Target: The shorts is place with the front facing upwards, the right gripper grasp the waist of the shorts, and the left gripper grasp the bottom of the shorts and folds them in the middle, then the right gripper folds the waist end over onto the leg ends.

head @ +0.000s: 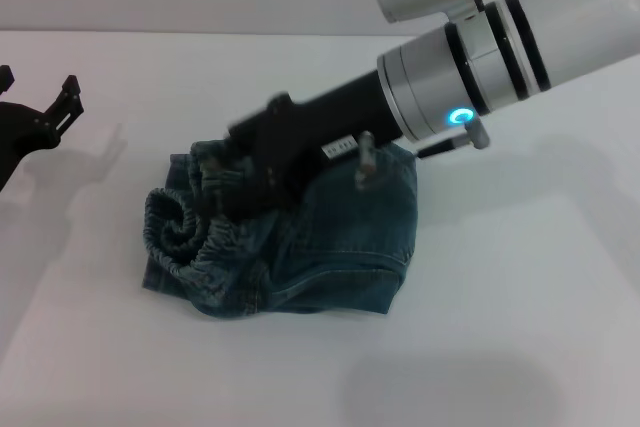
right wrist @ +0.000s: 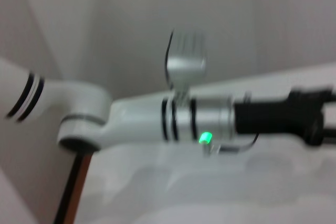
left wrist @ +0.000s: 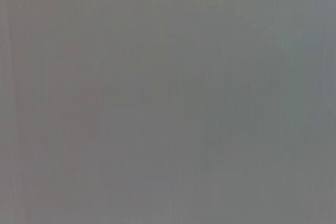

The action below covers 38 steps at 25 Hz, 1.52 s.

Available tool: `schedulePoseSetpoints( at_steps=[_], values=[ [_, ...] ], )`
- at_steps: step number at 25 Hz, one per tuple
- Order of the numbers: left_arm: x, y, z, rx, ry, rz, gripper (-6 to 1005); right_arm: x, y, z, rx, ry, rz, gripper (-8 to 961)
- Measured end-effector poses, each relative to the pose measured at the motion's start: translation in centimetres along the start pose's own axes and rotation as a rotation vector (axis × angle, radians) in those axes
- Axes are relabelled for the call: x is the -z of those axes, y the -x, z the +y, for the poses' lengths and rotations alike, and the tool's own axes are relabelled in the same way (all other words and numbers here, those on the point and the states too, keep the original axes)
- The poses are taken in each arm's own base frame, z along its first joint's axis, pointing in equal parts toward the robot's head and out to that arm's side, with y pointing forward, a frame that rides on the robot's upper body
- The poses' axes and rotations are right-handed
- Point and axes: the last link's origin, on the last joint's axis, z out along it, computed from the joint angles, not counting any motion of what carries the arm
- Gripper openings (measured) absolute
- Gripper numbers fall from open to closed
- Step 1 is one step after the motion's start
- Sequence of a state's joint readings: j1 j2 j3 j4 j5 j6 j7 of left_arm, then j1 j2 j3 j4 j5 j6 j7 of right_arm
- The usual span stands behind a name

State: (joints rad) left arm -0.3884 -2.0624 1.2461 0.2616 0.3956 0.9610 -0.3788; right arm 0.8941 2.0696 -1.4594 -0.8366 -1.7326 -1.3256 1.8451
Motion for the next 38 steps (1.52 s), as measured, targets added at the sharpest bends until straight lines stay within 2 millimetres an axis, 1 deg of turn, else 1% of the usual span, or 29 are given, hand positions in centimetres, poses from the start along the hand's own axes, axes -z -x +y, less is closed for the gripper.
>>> schedulePoseSetpoints(
  at_steps=[1, 2, 3, 7, 11, 14, 21, 27, 32, 38],
  values=[
    [-0.1, -0.1, 0.0, 0.0, -0.001, 0.002, 840, 0.1, -0.3, 0.2, -0.037, 0.024, 0.074, 513],
    [-0.1, -0.1, -0.1, 0.0, -0.005, 0.005, 840, 0.1, -0.3, 0.2, -0.037, 0.024, 0.074, 514],
    [-0.1, -0.2, -0.2, -0.001, -0.009, 0.007, 840, 0.1, -0.6, 0.1, -0.054, 0.026, 0.113, 514],
    [-0.3, -0.4, -0.3, -0.023, -0.019, 0.014, 840, -0.6, -3.0, -0.5, -0.126, -0.009, 0.287, 514],
    [-0.4, -0.5, -0.3, -0.025, -0.022, 0.019, 840, -1.6, -4.4, -1.0, -0.155, -0.041, 0.328, 513],
    [-0.5, -0.6, -0.3, -0.023, -0.024, 0.021, 840, -2.1, -4.7, -1.4, -0.137, -0.073, 0.335, 513],
    [-0.6, -0.5, -0.1, -0.019, -0.022, 0.016, 840, -3.8, -4.4, -1.7, -0.077, -0.127, 0.285, 512],
    [-0.8, -0.1, 0.2, -0.011, -0.018, -0.003, 840, -4.1, -3.6, -2.7, -0.033, -0.201, 0.25, 512],
    [-0.9, 0.0, 0.3, -0.007, -0.018, -0.008, 840, -4.3, -3.3, -3.9, 0.026, -0.291, 0.232, 511],
    [-1.4, 0.0, 0.6, -0.005, -0.017, -0.022, 840, -4.7, -2.7, -3.8, 0.078, -0.283, 0.179, 513]
  ],
)
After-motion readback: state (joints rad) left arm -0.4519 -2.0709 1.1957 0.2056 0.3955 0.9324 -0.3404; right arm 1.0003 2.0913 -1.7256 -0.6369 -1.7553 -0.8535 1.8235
